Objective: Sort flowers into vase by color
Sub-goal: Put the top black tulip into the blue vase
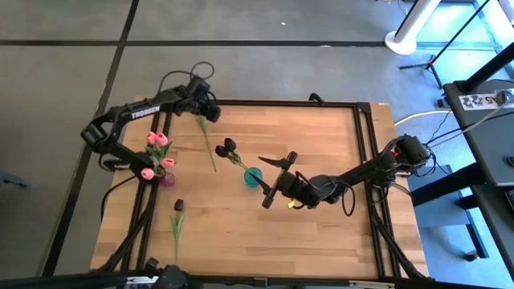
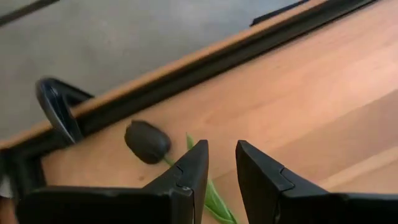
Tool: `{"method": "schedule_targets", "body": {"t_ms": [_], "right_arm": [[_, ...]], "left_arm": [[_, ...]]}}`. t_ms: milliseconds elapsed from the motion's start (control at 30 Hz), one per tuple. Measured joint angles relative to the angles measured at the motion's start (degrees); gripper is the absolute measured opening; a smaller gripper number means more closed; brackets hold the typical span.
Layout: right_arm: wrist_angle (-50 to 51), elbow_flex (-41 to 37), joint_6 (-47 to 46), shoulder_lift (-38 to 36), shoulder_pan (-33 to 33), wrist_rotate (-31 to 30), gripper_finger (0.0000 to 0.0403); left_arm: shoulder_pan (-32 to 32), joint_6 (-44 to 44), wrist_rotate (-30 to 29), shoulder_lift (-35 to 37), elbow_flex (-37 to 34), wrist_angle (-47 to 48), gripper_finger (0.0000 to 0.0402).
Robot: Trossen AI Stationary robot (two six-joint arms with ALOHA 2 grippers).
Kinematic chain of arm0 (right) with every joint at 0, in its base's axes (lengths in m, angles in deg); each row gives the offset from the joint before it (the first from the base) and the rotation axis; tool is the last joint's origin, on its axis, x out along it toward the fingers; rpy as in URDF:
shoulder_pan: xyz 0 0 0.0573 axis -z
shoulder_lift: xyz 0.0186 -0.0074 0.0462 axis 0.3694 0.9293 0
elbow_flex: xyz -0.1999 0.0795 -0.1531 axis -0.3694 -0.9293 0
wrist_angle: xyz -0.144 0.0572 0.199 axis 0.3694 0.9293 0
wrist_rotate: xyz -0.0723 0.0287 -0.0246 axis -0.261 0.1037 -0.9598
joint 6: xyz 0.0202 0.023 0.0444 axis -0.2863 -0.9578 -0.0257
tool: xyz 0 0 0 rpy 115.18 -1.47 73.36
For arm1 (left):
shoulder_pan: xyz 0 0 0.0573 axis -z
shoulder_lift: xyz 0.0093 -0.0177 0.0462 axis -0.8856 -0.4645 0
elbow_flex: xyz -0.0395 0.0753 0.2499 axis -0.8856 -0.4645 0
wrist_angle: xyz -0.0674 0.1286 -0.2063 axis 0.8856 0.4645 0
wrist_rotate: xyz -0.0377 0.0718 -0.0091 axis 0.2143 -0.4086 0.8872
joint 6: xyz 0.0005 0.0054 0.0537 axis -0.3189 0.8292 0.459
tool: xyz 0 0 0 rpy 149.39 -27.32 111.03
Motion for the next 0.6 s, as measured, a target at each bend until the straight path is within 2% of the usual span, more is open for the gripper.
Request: {"method": "schedule_targets", "body": {"t_ms": [167, 333, 467, 600], "right_arm": [[-0.2, 0.0, 0.0, 0.0, 0.0, 0.0, 0.0253], [0.2, 0.0, -2.1, 0.0, 0.0, 0.0, 0.0253], [0.3, 0.0, -2.4, 0.0, 0.2, 0.0, 0.0253], [0.3, 0.0, -2.4, 0.0, 0.2, 0.0, 0.0253]], "left_arm": [[-2.0, -3.2, -0.4, 0.0, -8.1, -7.8, 0.0078], [-3.8, -6.3, -2.1, 0.0, -13.4, -9.9, 0.0078], [-4.0, -8.0, -2.0, 0.0, -16.6, -14.3, 0.0078], [-4.0, -7.7, 0.8, 0.0, -17.6, -14.8, 0.0080]]}}
